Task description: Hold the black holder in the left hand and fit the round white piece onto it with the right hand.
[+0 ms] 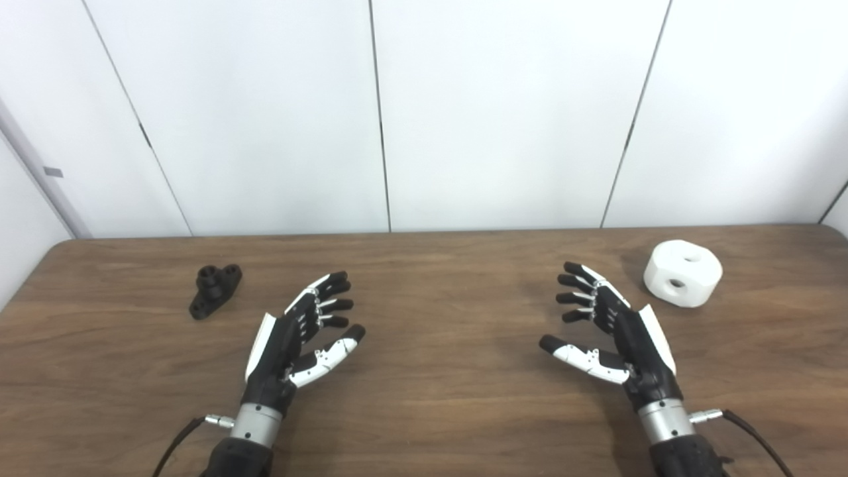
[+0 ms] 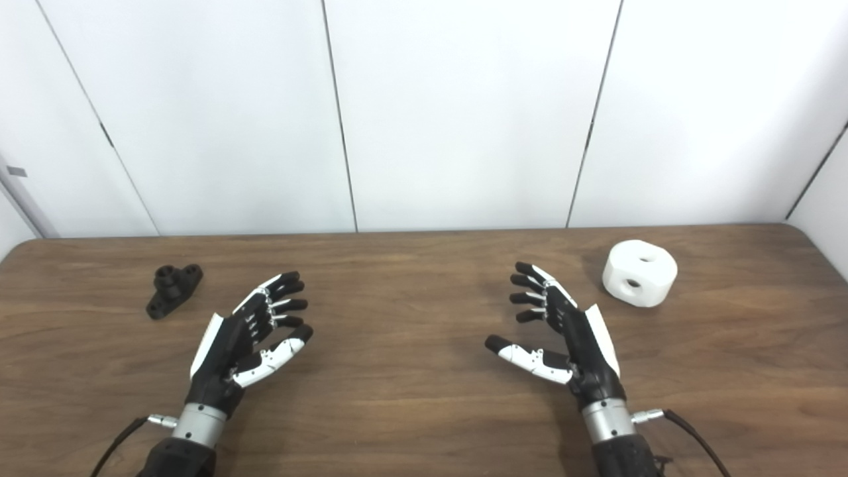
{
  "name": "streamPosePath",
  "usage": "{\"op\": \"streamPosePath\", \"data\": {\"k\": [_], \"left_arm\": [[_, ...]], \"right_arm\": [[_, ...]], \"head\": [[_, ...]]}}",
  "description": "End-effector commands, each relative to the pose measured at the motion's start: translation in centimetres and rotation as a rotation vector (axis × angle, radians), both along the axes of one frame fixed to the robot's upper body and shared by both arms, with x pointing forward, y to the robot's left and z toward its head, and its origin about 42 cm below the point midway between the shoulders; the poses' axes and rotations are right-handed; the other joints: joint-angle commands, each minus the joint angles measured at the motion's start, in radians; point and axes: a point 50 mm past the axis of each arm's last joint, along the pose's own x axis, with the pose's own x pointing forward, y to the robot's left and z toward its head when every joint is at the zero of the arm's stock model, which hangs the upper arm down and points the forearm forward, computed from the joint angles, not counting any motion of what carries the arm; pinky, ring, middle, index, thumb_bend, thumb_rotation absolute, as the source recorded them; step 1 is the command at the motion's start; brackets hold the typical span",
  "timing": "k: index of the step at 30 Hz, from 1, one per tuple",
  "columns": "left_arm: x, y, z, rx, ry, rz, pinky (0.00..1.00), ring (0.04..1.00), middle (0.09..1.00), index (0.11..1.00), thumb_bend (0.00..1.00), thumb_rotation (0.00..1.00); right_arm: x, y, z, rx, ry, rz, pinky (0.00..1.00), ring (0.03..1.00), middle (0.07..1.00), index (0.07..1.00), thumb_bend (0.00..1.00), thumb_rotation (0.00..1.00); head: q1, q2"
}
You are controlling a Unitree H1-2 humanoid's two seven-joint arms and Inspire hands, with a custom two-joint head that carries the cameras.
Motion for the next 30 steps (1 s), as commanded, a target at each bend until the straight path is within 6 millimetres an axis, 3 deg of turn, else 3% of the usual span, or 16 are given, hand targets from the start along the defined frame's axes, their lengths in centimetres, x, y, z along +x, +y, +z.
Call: {"op": "streamPosePath", "data": {"k": [1,11,13,15,18,21,24,30], "left_arm": [[0.0,-0.5,0.7,-0.007,-0.03,0.006,0.69,0.779,0.844,0.865,0.56,0.19],[0.1,-0.6,0.6,-0.014,-0.029,0.008,0.67,0.775,0.841,0.854,0.57,0.19],[0.1,-0.8,0.6,-0.018,-0.026,0.008,0.67,0.775,0.84,0.854,0.58,0.19],[0.3,-1.2,0.3,-0.013,-0.037,-0.001,0.67,0.773,0.835,0.848,0.59,0.21],[0.7,-2.0,-0.2,-0.004,-0.047,-0.018,0.67,0.772,0.831,0.845,0.59,0.23],[0.6,-2.9,-0.4,0.001,-0.009,-0.003,0.67,0.767,0.829,0.844,0.59,0.2],[0.7,-3.5,-0.6,0.011,-0.008,-0.001,0.65,0.762,0.821,0.842,0.58,0.18],[0.9,-3.8,-0.6,0.01,-0.02,0.009,0.6,0.722,0.804,0.833,0.59,0.17]], "right_arm": [[0.8,0.1,1.8,-0.004,-0.07,0.014,0.62,0.738,0.817,0.86,0.6,0.35],[0.8,0.1,1.9,-0.009,-0.073,0.014,0.61,0.724,0.816,0.856,0.6,0.35],[0.8,0.0,1.9,-0.011,-0.071,0.009,0.61,0.724,0.815,0.855,0.6,0.34],[0.8,-0.5,1.9,-0.008,-0.07,0.01,0.6,0.725,0.814,0.856,0.6,0.35],[0.9,-1.3,2.0,0.004,-0.068,0.019,0.6,0.738,0.824,0.865,0.57,0.33],[0.9,-1.8,2.2,-0.017,-0.072,0.008,0.61,0.738,0.825,0.874,0.53,0.33],[0.8,-2.0,2.4,-0.021,-0.067,0.002,0.62,0.74,0.825,0.874,0.52,0.33],[0.4,-1.7,3.6,-0.002,-0.05,0.003,0.66,0.768,0.842,0.88,0.47,0.28]], "head": [[0.001,0.0],[0.015,-0.001],[0.045,-0.007],[0.159,-0.023],[0.25,-0.044],[0.304,-0.064],[0.332,-0.081],[0.33,-0.079]]}}
